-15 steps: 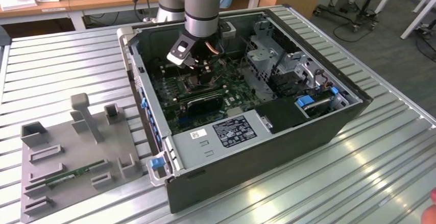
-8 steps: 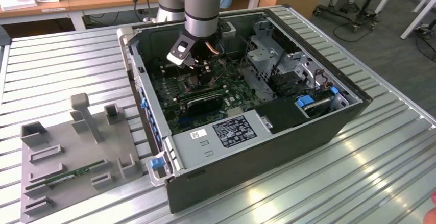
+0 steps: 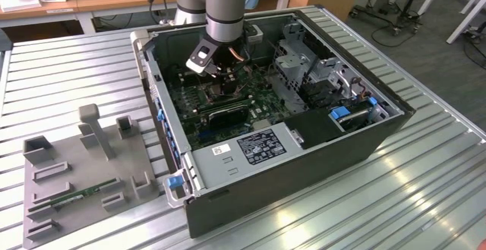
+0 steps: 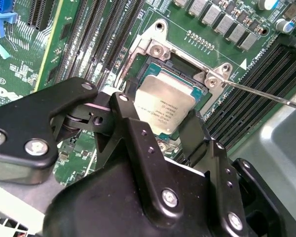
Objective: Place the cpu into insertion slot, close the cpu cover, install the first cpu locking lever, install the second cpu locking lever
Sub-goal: 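Place the cpu into insertion slot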
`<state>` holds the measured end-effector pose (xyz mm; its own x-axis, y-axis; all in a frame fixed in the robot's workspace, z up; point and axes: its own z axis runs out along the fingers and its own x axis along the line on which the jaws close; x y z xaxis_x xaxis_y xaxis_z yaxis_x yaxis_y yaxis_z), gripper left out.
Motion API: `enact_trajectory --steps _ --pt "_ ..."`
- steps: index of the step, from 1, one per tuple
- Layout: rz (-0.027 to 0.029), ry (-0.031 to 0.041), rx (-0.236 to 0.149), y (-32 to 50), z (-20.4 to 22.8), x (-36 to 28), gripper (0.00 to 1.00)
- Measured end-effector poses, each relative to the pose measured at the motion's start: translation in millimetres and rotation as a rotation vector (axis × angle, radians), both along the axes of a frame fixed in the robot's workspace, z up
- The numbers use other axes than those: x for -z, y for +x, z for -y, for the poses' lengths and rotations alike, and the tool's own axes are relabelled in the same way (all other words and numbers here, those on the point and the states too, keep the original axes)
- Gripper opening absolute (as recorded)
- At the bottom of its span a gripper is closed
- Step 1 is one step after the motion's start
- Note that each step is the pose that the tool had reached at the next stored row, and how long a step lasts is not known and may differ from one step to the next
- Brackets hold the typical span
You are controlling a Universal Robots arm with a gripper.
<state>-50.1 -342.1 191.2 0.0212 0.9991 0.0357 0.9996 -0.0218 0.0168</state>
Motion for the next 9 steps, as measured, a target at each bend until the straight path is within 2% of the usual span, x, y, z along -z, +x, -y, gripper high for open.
enact_trajectory --steps 9 --pt "0.0 0.0001 0.0 0.0 0.0 -7.7 0.61"
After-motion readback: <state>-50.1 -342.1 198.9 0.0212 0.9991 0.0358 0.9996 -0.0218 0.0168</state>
